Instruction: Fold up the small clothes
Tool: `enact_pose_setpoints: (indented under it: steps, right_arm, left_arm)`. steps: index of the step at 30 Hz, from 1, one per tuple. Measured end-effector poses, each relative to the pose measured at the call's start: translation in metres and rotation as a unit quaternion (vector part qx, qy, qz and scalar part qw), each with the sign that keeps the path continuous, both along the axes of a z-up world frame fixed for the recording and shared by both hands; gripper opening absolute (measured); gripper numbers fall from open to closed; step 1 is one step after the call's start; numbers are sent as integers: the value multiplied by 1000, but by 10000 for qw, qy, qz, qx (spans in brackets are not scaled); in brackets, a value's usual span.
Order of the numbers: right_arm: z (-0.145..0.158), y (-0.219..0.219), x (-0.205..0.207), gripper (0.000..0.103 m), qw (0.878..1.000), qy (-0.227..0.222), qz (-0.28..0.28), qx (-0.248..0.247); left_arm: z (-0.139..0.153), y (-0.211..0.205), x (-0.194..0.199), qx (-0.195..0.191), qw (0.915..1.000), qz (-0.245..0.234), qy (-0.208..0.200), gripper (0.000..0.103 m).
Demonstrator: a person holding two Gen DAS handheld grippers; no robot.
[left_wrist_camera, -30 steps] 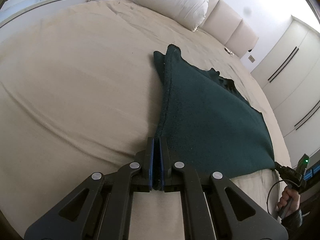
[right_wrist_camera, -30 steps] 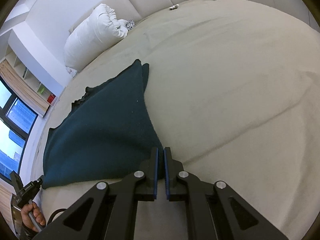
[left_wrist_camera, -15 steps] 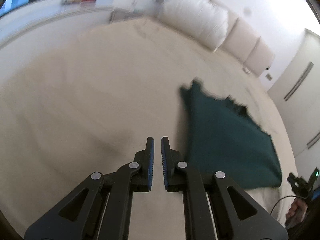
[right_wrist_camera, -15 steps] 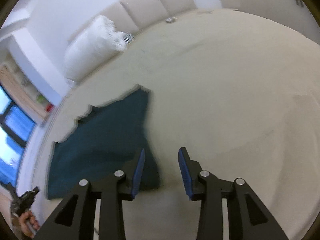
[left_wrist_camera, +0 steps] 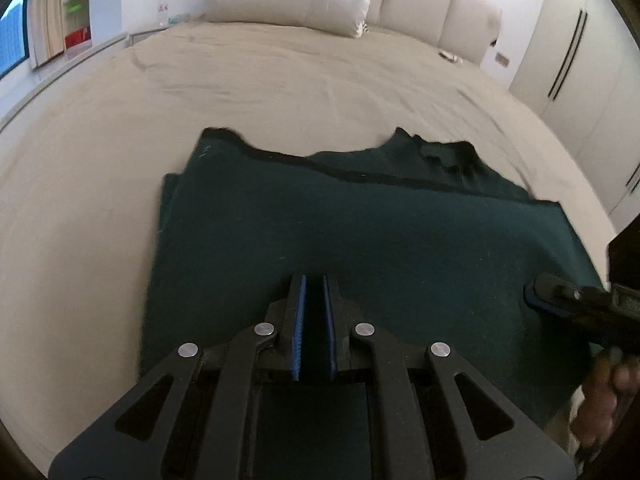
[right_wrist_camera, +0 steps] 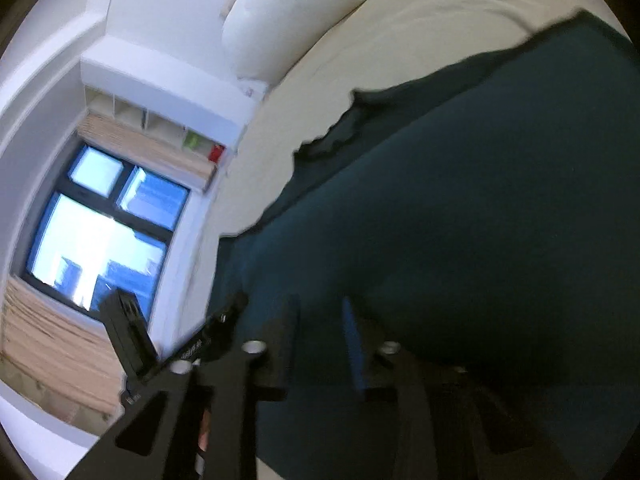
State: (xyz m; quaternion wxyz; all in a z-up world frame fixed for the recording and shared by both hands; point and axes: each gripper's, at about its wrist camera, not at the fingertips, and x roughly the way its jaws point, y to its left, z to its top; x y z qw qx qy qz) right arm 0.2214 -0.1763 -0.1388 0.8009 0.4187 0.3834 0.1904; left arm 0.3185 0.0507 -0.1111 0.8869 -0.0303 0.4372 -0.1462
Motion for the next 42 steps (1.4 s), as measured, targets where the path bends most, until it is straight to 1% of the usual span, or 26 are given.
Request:
enact_pose_setpoints:
  steps: [3,6,9,10,11,13,14,15,16,17,18,19,20,22,23,24,25,26,29,32,34,35,37,39,40,42]
  right_arm:
    - [-4,-45,-12,12,9981,-149,-547,233]
    - [-8,-93,-36,11,9902,-202,-1287,512]
    - [-7,-132,-61,11,9809,-275,-1871,457]
    - [-6,-144,-70,11,9771,-249,-2090,304]
    - [-12,-158,-87,12,9702,-217,-2401,240]
    - [-20,-181,-112,12,9565,-174,-2868,506]
    - [-18,-189,-125,12,9481,-126,-3134,513]
    - [-12,-191,-133,14,9436,-134,-3287,374]
    - [-3,-190,-139,21,9396,-172,-3416,151]
    - [9,-186,-142,24,9381,-253,-3454,-80]
    - [20,-178,-138,27,9414,-333,-3349,-224]
    - [30,-169,-129,27,9467,-391,-3180,-339]
    - [42,-153,-114,28,9547,-473,-2901,-476]
    - [55,-132,-87,36,9672,-537,-2413,-583]
    - [61,-111,-66,37,9753,-557,-2043,-628]
    - [65,-92,-48,38,9808,-572,-1738,-673]
    - [66,-73,-32,39,9845,-571,-1496,-722]
    - [69,-51,-9,40,9889,-532,-1131,-797]
    - [67,-2,24,43,9941,-436,-448,-892]
    - [53,25,50,47,9953,-181,-84,-950]
    - [43,24,59,47,9950,-27,-145,-988]
    - [36,15,57,44,9961,-36,-239,-853]
    - [29,-4,51,27,9974,-29,-460,-554]
    - [22,-31,37,21,9960,-64,-844,-296]
    - [22,-45,28,21,9940,-83,-1057,-264]
    - [22,-75,5,21,9866,-25,-1588,-365]
  left_arm:
    - [-3,6,-6,-35,9999,-118,-106,8]
    - [-5,17,-9,-248,9996,-72,-75,8]
    - [-8,20,-13,-228,9996,-86,-103,8]
    - [-7,21,-19,-198,9997,-98,-136,8]
    - [-7,23,-21,-191,9997,-98,-144,8]
    - [-7,22,-22,-159,9997,-96,-145,8]
    - [-7,22,-22,-131,9997,-102,-151,8]
    - [-7,22,-23,-101,9998,-107,-162,9]
    - [-7,21,-23,-72,9998,-112,-170,9]
    - [-8,18,-22,-36,9998,-118,-176,9]
    - [-8,17,-22,-1,9997,-123,-188,9]
    - [-8,16,-22,44,9997,-123,-203,9]
    - [-8,15,-22,77,9997,-123,-214,9]
    - [-9,13,-22,151,9995,-127,-235,9]
    - [-9,12,-22,174,9995,-129,-238,9]
    - [-9,11,-22,194,9994,-129,-241,9]
    - [-9,11,-22,218,9994,-132,-247,9]
    - [-10,10,-22,233,9993,-136,-253,9]
    - [-11,7,-20,271,9991,-135,-280,9]
    - [-12,6,-21,313,9989,-139,-306,9]
    - [-12,6,-20,297,9990,-140,-305,9]
    - [-12,6,-20,289,9990,-142,-301,9]
    - [-12,7,-20,236,9992,-146,-292,9]
    - [-12,7,-20,206,9993,-148,-291,9]
    - [-12,8,-20,197,9993,-146,-291,9]
    - [-12,9,-20,164,9993,-147,-287,9]
